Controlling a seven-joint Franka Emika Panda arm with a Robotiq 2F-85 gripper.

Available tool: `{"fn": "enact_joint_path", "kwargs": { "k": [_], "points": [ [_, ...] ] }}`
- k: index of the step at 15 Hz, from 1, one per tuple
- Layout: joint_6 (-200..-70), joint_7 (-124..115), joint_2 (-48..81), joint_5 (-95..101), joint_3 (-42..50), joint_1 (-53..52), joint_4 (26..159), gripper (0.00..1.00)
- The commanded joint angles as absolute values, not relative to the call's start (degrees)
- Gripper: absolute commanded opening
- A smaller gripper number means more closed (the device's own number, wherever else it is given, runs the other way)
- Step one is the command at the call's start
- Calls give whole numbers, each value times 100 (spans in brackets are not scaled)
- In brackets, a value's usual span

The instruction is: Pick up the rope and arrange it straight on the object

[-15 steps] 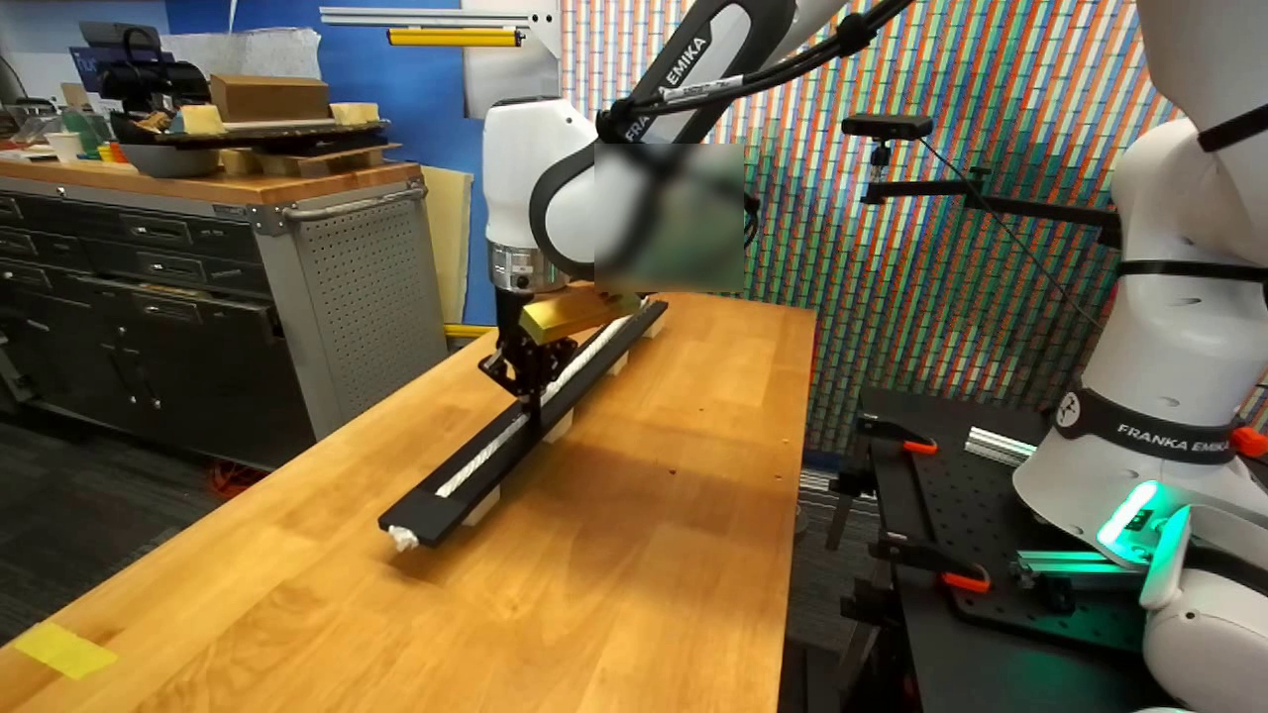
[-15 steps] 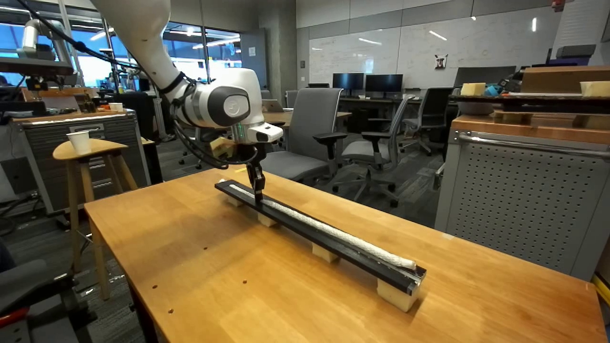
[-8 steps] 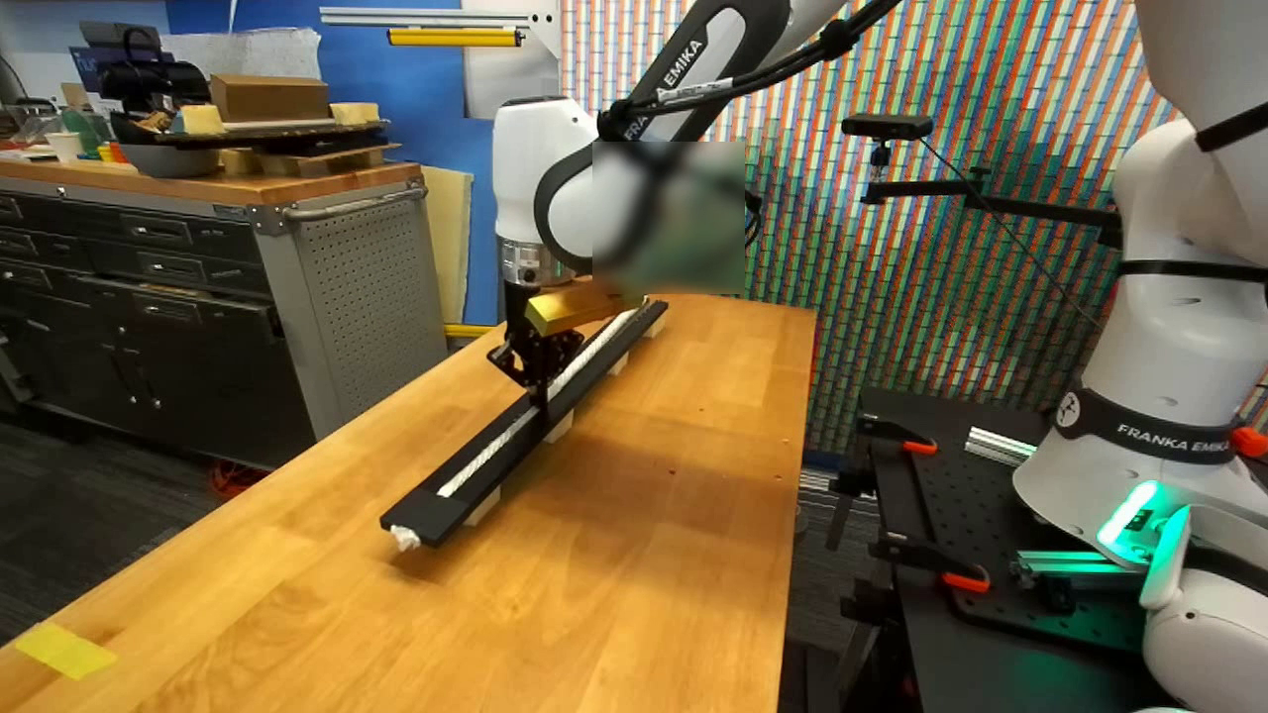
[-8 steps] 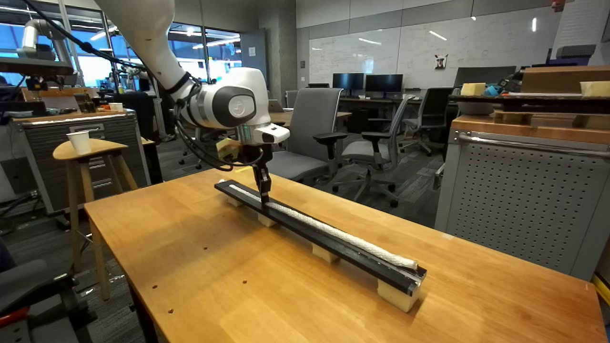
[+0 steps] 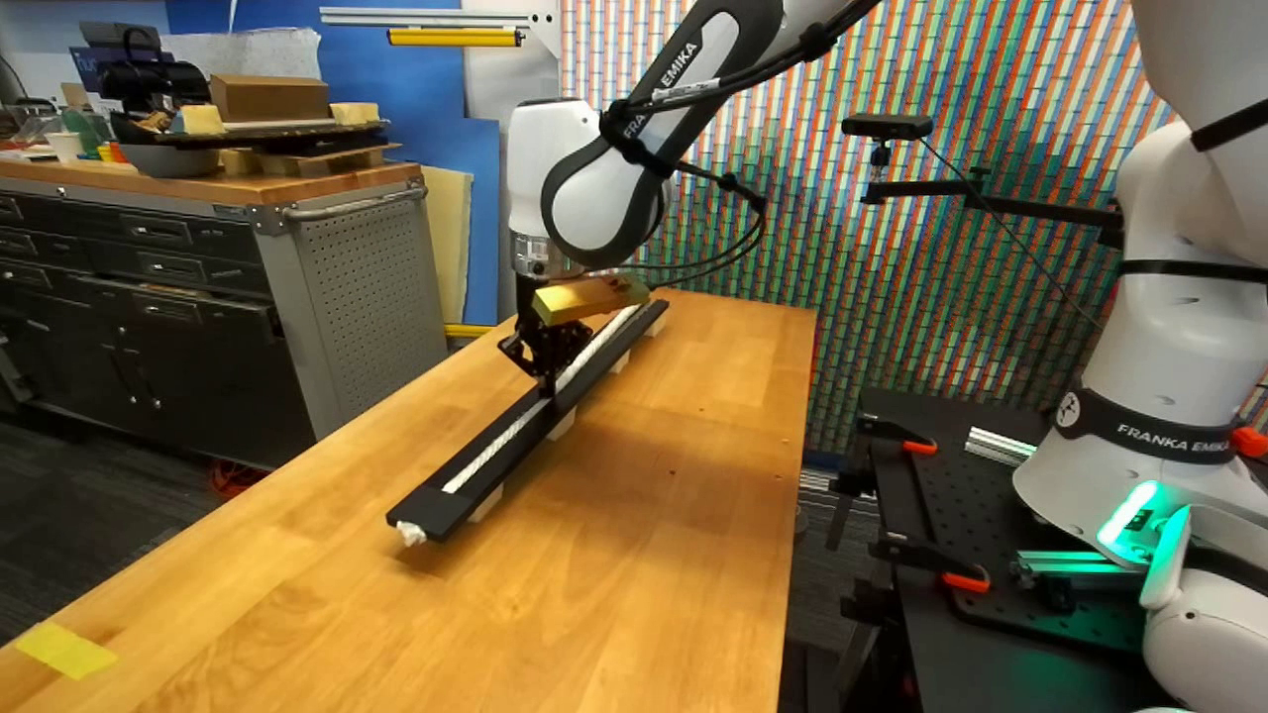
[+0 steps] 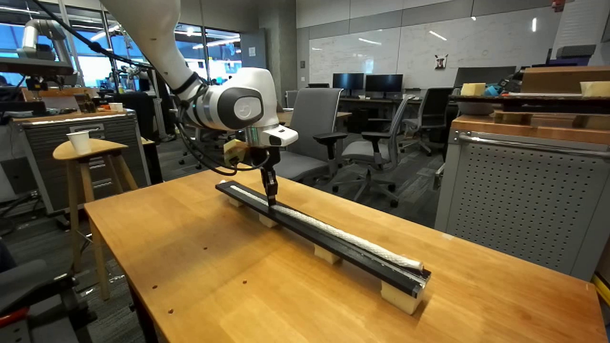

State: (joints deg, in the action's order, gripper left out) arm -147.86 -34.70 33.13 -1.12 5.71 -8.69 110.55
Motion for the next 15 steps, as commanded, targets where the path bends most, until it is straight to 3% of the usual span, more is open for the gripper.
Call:
{"fn": "enact_joint_path", "kwargs": {
  "k": [1, 15],
  "points": [
    [-15007, -3354, 3351, -159, 715, -747, 11286, 0],
    [-15178, -3362, 3286, -206, 806, -704, 11457, 0]
  ]
}}
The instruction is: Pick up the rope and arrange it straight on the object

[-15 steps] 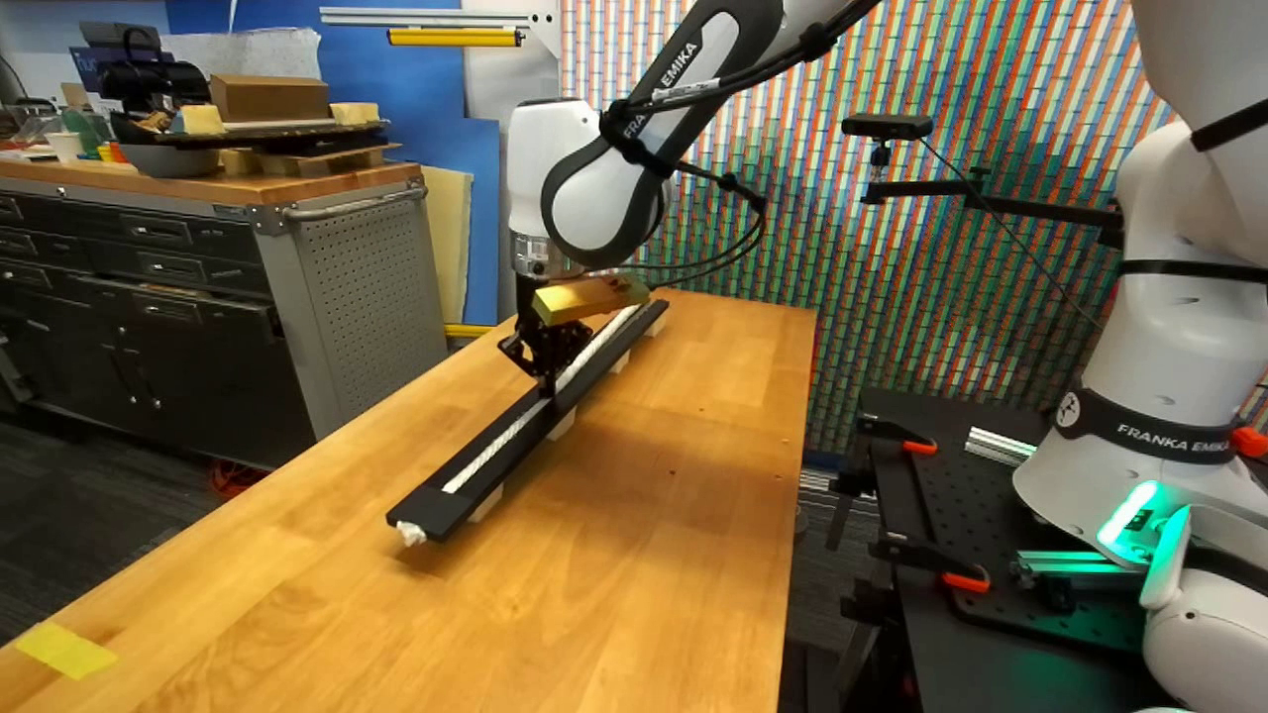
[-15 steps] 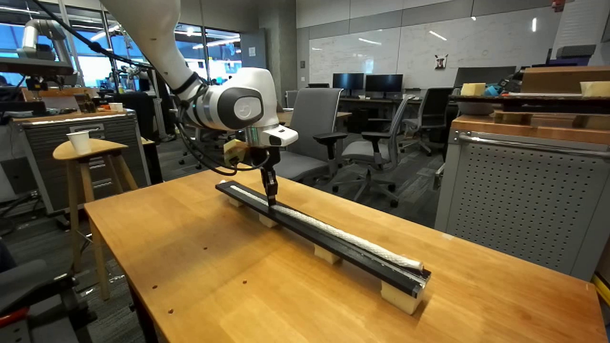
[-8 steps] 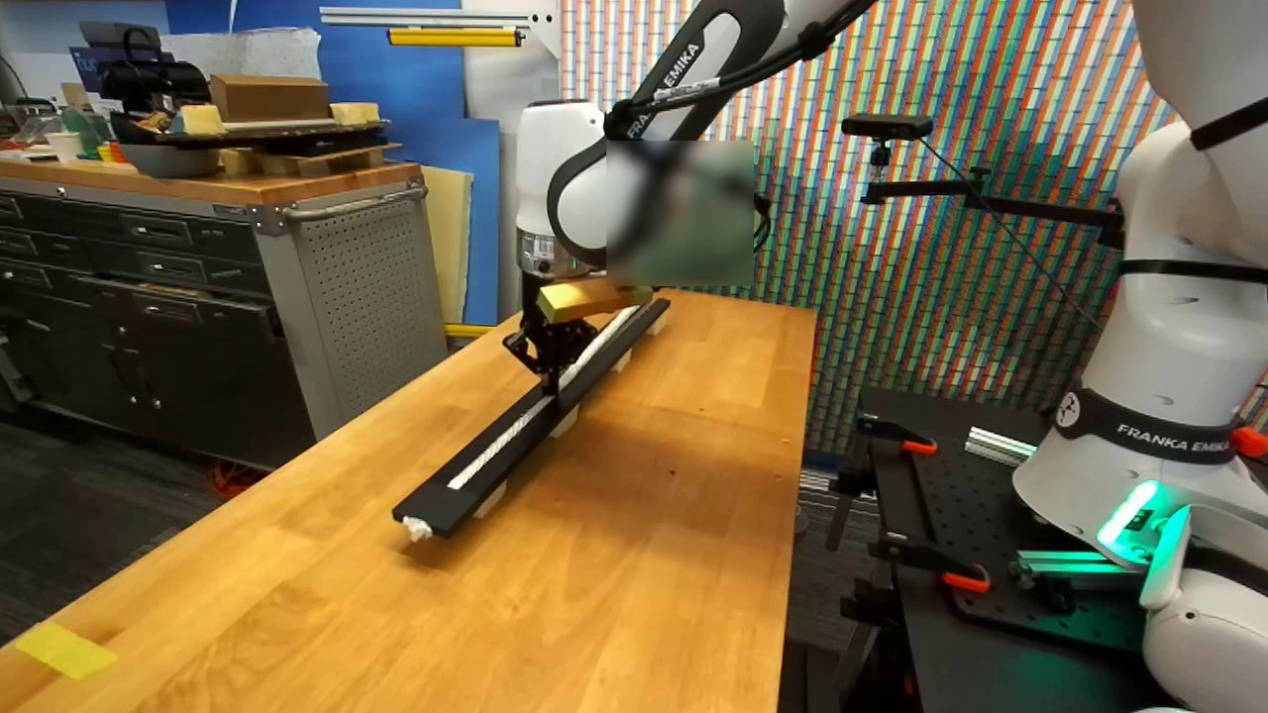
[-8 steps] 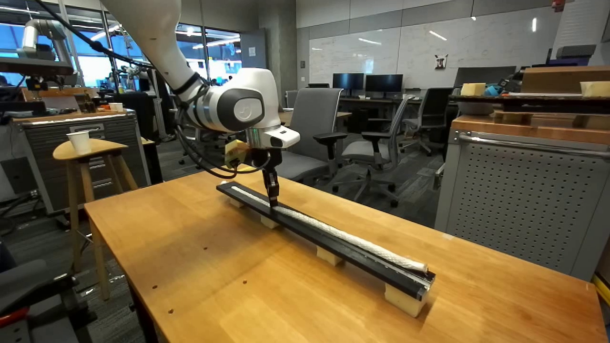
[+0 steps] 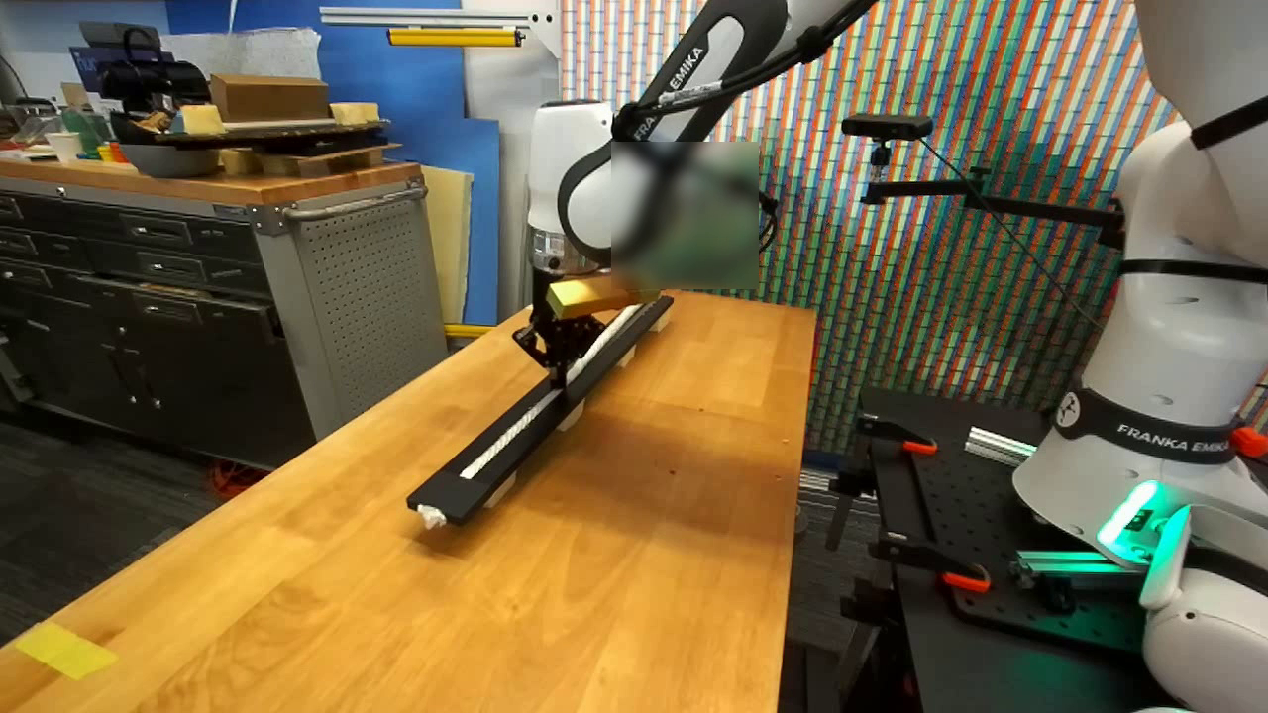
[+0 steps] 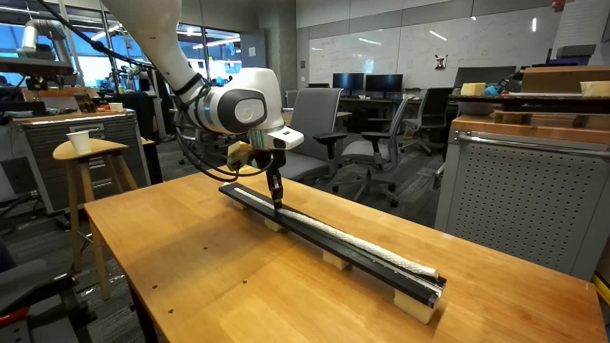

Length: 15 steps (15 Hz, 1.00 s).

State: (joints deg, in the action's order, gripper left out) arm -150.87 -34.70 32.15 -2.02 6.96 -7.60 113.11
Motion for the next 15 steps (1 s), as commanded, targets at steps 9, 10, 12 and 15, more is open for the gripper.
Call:
{"fn": "enact_joint_path", "kwargs": {
  "k": [9, 10, 12, 15],
  "points": [
    [-15044, -3268, 3291, -220, 688, -761, 11383, 0],
    [-14980, -3238, 3250, -230, 674, -754, 11387, 0],
    [-14935, -3234, 3262, -203, 695, -781, 11363, 0],
    [-14855, -3171, 3394, -246, 646, -759, 11267, 0]
  ]
}}
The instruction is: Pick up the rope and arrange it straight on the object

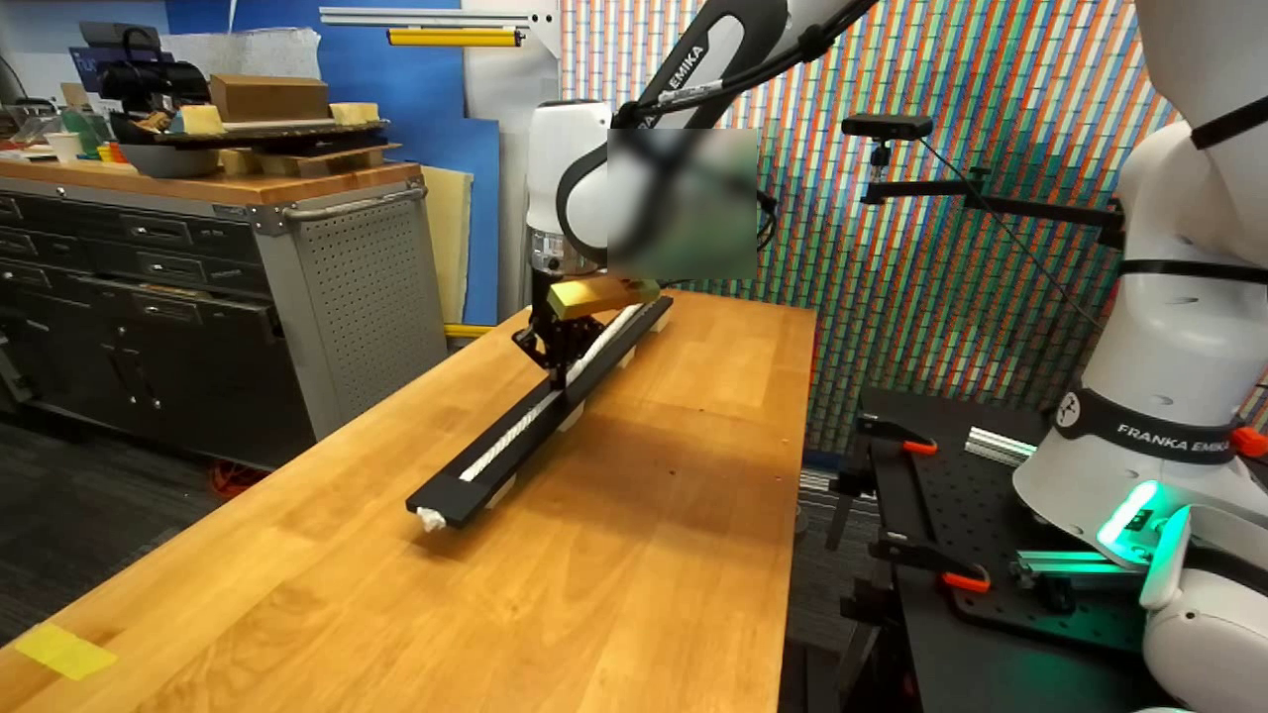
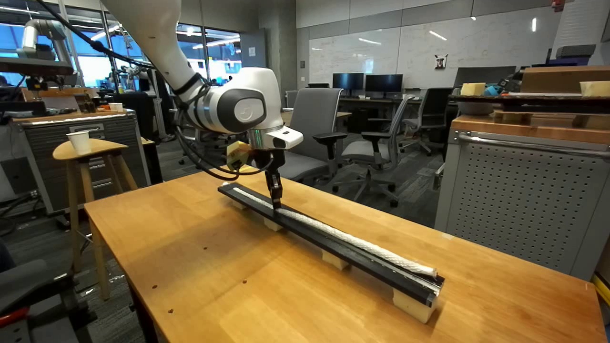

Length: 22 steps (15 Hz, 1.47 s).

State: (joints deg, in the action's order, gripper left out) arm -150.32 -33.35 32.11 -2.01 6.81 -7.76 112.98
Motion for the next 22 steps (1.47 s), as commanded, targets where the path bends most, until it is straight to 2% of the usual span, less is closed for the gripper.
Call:
{"fn": "enact_joint_path", "kwargs": {
  "k": [1, 22],
  "points": [
    [-14839, -3157, 3436, -248, 635, -764, 11237, 0],
    [-14823, -3687, 2828, 543, 1169, -1380, 11581, 0]
  ]
}}
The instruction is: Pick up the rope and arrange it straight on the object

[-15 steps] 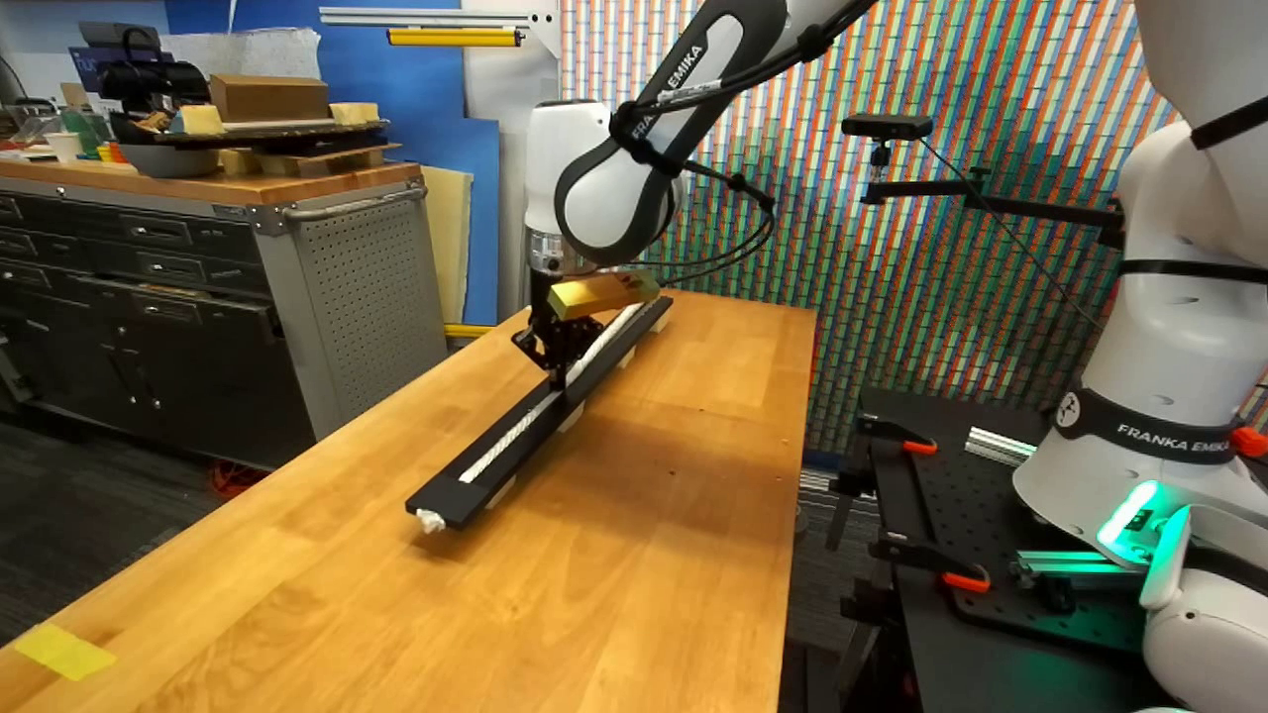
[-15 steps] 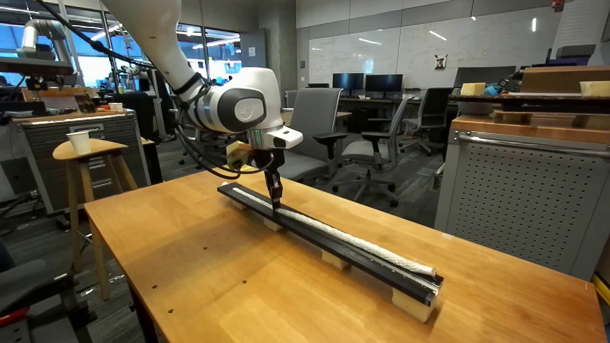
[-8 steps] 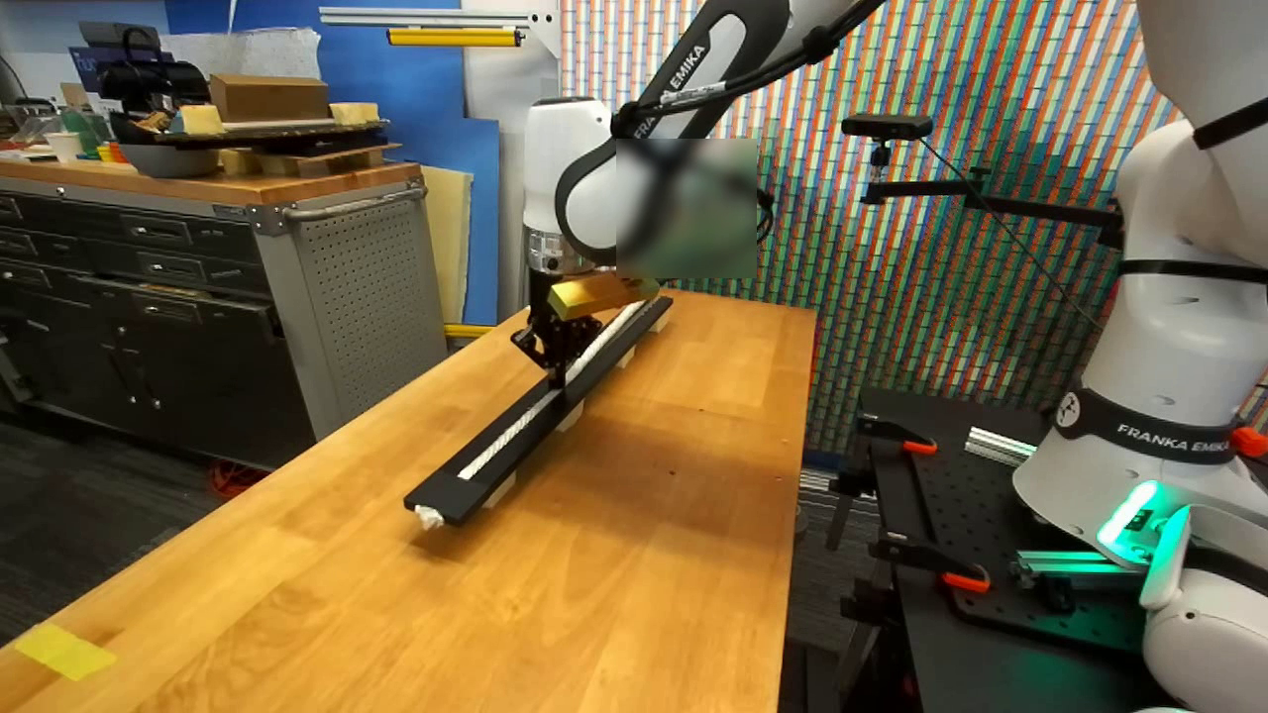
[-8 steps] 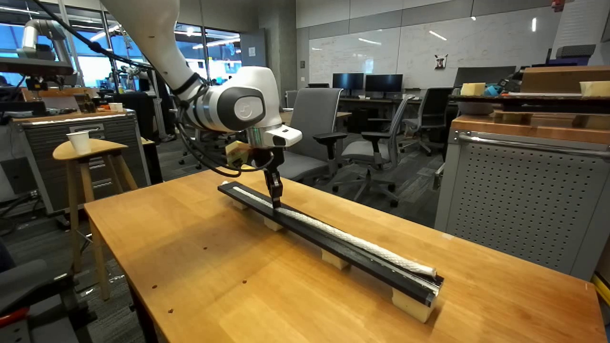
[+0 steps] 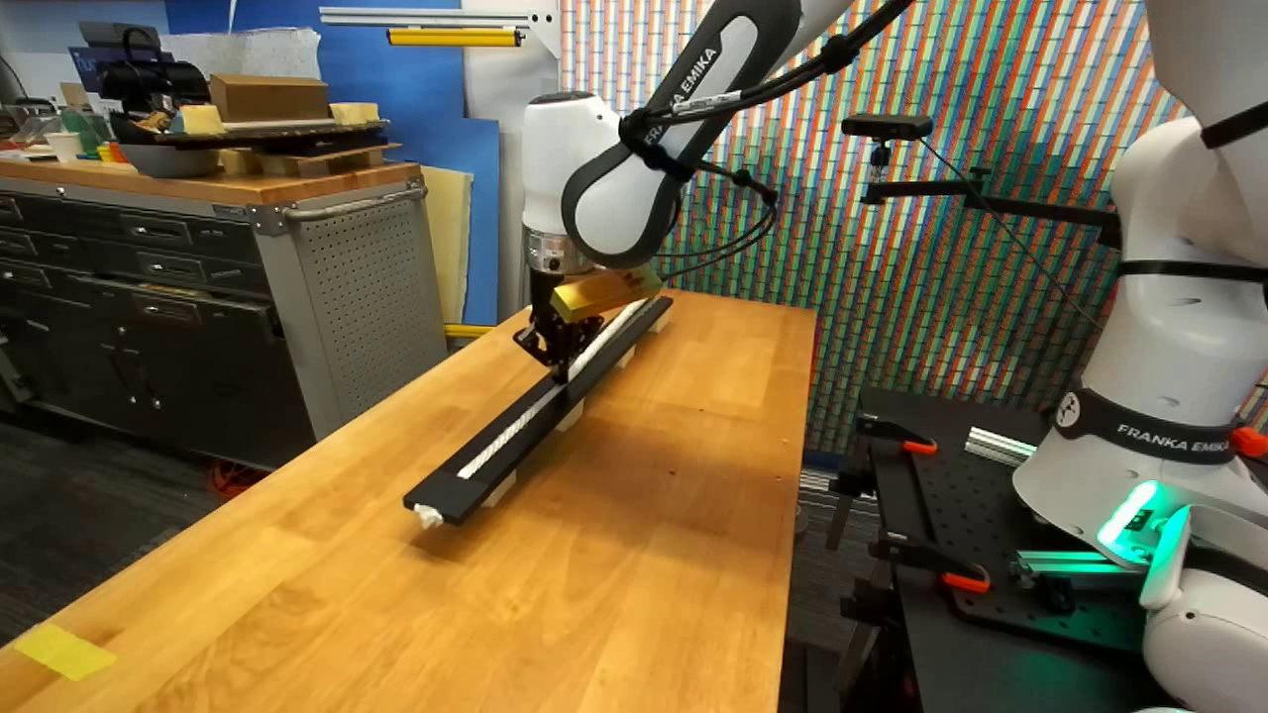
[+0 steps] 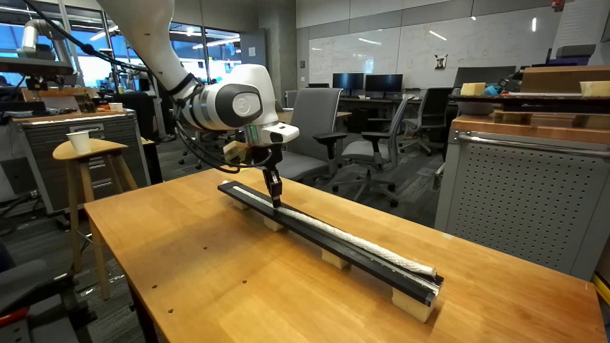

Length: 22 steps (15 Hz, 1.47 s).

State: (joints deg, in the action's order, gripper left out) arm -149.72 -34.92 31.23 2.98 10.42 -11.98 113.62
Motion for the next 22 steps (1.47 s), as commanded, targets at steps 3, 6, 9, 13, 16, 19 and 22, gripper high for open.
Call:
{"fn": "enact_joint_path", "kwargs": {
  "k": [3, 6, 9, 13, 16, 19, 22],
  "points": [
    [-14711, -3835, 2752, 779, 1219, -1500, 11606, 0],
    [-14726, -4044, 2781, 1089, 1302, -1565, 11566, 0],
    [-14643, -4134, 2868, 1322, 1359, -1521, 11509, 0],
    [-14643, -4036, 2968, 1311, 1331, -1352, 11447, 0],
    [-14767, -4001, 3005, 1245, 1296, -1251, 11411, 0],
    [-14877, -4043, 2986, 1247, 1313, -1235, 11403, 0],
    [-14907, -4025, 3019, 1236, 1303, -1224, 11373, 0]
  ]
}}
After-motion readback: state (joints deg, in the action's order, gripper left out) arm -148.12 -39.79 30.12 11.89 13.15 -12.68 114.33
